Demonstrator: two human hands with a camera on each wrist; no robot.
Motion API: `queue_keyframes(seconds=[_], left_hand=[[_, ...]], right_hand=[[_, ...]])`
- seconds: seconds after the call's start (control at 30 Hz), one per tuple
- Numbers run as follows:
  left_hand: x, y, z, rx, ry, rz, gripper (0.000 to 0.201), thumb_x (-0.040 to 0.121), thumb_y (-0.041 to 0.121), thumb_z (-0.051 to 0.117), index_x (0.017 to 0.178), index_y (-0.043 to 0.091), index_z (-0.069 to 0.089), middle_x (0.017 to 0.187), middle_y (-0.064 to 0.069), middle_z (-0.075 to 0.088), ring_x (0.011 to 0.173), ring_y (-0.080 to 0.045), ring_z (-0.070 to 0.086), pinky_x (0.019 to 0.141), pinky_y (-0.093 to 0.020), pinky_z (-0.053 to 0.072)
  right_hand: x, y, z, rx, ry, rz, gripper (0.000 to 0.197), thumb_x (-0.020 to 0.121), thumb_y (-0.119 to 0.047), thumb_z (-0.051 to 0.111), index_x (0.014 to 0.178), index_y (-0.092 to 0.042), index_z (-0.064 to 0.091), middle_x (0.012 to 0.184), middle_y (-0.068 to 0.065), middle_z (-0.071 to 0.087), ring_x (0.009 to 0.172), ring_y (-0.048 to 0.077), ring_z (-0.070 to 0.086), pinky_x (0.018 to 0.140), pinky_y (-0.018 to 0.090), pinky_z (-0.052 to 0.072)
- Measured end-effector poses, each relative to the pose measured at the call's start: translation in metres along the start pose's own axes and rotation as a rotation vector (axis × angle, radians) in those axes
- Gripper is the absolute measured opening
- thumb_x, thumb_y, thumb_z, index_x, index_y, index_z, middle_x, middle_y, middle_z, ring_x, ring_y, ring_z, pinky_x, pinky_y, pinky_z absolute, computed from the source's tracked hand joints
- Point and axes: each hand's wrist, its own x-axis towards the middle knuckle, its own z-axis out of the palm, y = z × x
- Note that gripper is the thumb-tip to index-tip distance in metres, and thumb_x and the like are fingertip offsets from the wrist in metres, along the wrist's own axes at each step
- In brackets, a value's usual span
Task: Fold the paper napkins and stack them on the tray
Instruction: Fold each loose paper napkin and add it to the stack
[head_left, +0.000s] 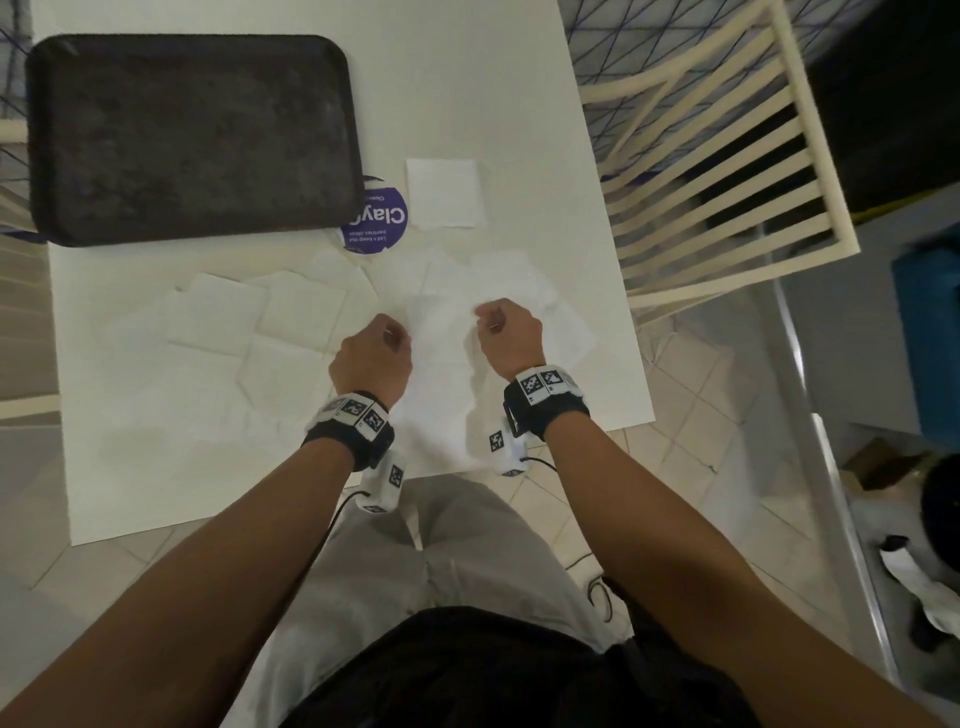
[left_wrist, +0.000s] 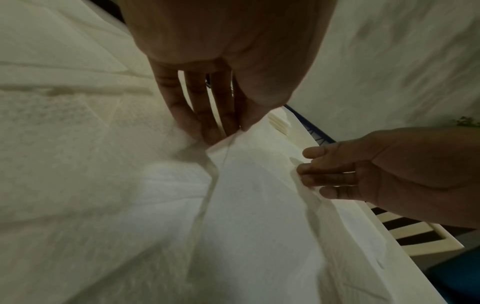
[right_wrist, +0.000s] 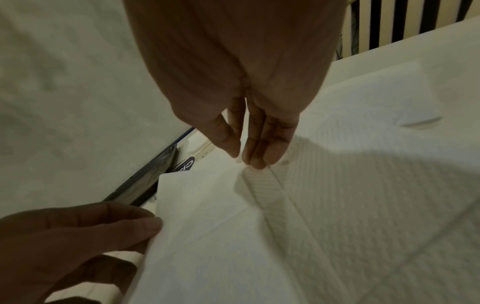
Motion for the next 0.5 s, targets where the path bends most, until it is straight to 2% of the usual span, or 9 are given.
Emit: queue_keyframes(seconds=[0.1, 0.17, 0.23, 0.33, 0.4, 0.47, 0.5], left_hand=[[-0.004, 0.000, -0.005, -0.014, 0.017, 0.044, 0.009, 0.098, 0.039, 0.057, 0.099, 0.033, 0.063, 0.088, 0.014, 0.069, 0.083, -0.019, 0.065, 0.076, -0.034, 0.050], [-0.005, -0.002, -0.007, -0.054, 0.030, 0.080, 0.007, 0.098, 0.038, 0.058, 0.097, 0.033, 0.063, 0.087, 0.017, 0.068, 0.081, -0.014, 0.064, 0.074, -0.031, 0.048], [-0.005, -0.006, -0.008, -0.137, 0.038, 0.117, 0.005, 0.097, 0.035, 0.061, 0.095, 0.032, 0.065, 0.090, 0.016, 0.069, 0.082, -0.009, 0.066, 0.074, -0.031, 0.051], [-0.004, -0.010, -0.008, -0.293, 0.059, 0.173, 0.004, 0.097, 0.022, 0.065, 0.094, 0.025, 0.066, 0.094, 0.012, 0.071, 0.083, -0.006, 0.065, 0.077, -0.028, 0.053], [-0.004, -0.010, -0.011, -0.396, 0.057, 0.185, 0.003, 0.097, 0.014, 0.064, 0.096, 0.017, 0.065, 0.092, 0.009, 0.070, 0.081, 0.002, 0.063, 0.077, -0.019, 0.051], [-0.004, -0.009, -0.016, -0.426, 0.022, 0.171, 0.001, 0.099, 0.014, 0.061, 0.099, 0.014, 0.061, 0.086, 0.006, 0.068, 0.072, 0.007, 0.059, 0.066, -0.009, 0.044], [-0.004, -0.008, -0.019, -0.433, 0.005, 0.161, 0.002, 0.101, 0.015, 0.060, 0.099, 0.015, 0.059, 0.083, 0.005, 0.067, 0.066, 0.005, 0.058, 0.061, -0.008, 0.040]], right_hand=[[-0.002, -0.001, -0.002, 0.000, -0.008, -0.001, 0.026, 0.093, -0.011, 0.054, 0.110, -0.013, 0.073, 0.100, 0.000, 0.075, 0.080, 0.008, 0.062, 0.072, -0.003, 0.040], [-0.002, -0.001, -0.003, 0.024, -0.061, 0.033, 0.026, 0.092, -0.017, 0.063, 0.116, -0.013, 0.071, 0.094, -0.003, 0.074, 0.084, 0.008, 0.063, 0.084, 0.008, 0.048], [-0.002, -0.002, -0.003, 0.066, -0.131, 0.085, 0.036, 0.087, -0.028, 0.075, 0.120, -0.015, 0.070, 0.087, -0.009, 0.071, 0.091, 0.008, 0.064, 0.092, 0.020, 0.049], [-0.003, -0.002, -0.001, 0.143, -0.167, 0.139, 0.044, 0.080, -0.034, 0.083, 0.119, -0.017, 0.071, 0.093, -0.005, 0.071, 0.097, 0.011, 0.066, 0.093, 0.023, 0.049], [-0.003, -0.004, 0.002, 0.194, -0.175, 0.147, 0.045, 0.079, -0.035, 0.083, 0.118, -0.017, 0.071, 0.097, -0.001, 0.072, 0.099, 0.013, 0.066, 0.092, 0.022, 0.048], [-0.004, -0.005, 0.006, 0.211, -0.196, 0.142, 0.040, 0.079, -0.037, 0.084, 0.113, -0.020, 0.071, 0.098, 0.000, 0.072, 0.096, 0.013, 0.065, 0.090, 0.022, 0.047], [-0.003, -0.006, 0.007, 0.212, -0.204, 0.133, 0.032, 0.078, -0.037, 0.084, 0.103, -0.023, 0.071, 0.093, -0.002, 0.069, 0.091, 0.012, 0.063, 0.087, 0.022, 0.047]])
